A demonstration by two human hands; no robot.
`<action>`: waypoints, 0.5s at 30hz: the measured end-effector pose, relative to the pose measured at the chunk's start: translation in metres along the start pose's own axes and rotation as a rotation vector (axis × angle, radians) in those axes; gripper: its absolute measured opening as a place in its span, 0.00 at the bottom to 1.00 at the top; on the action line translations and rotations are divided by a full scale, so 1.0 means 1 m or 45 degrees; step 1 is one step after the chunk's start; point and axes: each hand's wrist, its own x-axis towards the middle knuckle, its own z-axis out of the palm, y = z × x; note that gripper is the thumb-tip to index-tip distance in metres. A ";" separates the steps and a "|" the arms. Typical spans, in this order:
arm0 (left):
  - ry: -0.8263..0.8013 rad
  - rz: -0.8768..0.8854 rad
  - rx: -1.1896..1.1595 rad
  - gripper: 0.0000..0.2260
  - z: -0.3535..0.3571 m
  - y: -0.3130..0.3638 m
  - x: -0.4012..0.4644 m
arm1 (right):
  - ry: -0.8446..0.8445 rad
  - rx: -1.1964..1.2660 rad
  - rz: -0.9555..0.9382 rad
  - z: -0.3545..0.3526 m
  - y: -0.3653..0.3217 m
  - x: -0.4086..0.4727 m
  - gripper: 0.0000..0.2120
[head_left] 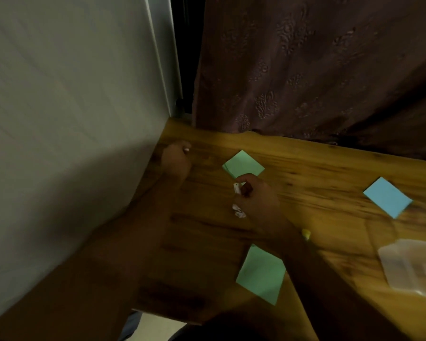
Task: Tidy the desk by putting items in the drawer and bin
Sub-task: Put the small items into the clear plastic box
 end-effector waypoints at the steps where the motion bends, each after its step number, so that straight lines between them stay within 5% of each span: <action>1: 0.002 -0.001 -0.114 0.13 0.008 0.009 -0.005 | 0.011 0.011 -0.008 -0.006 0.002 -0.002 0.10; 8: -0.448 -0.497 -1.181 0.09 0.043 0.090 -0.093 | 0.185 0.089 0.062 -0.072 0.031 -0.028 0.15; 15: -0.785 -0.437 -1.111 0.09 0.102 0.169 -0.198 | 0.385 0.115 0.116 -0.169 0.094 -0.090 0.15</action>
